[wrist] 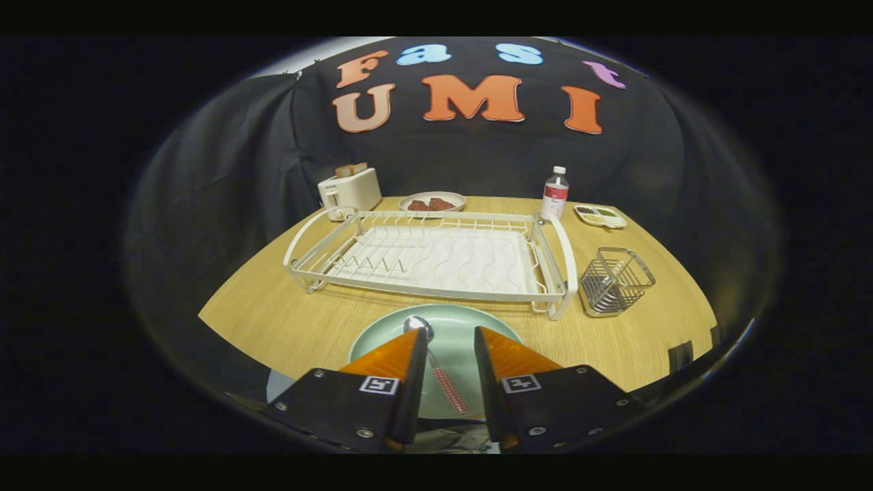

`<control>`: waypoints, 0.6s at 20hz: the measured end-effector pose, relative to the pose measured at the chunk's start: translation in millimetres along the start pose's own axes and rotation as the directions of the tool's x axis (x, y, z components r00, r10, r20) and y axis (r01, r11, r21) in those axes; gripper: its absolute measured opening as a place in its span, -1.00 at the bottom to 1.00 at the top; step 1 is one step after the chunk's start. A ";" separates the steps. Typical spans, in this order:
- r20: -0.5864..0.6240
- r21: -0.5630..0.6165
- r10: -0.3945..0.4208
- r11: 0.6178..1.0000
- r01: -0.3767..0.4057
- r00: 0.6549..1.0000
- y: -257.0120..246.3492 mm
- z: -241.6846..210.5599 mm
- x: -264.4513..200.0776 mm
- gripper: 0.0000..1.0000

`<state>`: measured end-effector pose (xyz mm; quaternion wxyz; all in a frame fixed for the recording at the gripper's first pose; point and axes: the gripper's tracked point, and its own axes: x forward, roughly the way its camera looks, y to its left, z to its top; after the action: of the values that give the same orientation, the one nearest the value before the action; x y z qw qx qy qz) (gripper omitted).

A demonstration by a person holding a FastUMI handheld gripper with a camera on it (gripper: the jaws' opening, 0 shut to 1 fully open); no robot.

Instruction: Take the plate from the dish rack, then take the spoon from the basket and place it into the plate.

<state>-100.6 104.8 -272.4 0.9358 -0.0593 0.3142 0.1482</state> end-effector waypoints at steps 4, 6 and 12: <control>0.020 0.032 -0.041 0.999 0.041 0.999 -22.1 16.8 -4.6 0.54; 0.036 0.053 -0.077 0.996 0.075 0.996 -36.5 27.3 -7.5 0.78; 0.128 0.072 -0.154 0.987 0.145 0.980 -76.1 73.8 -26.7 0.96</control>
<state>-54.8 41.2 -196.2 0.9646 -0.0434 0.2503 0.0711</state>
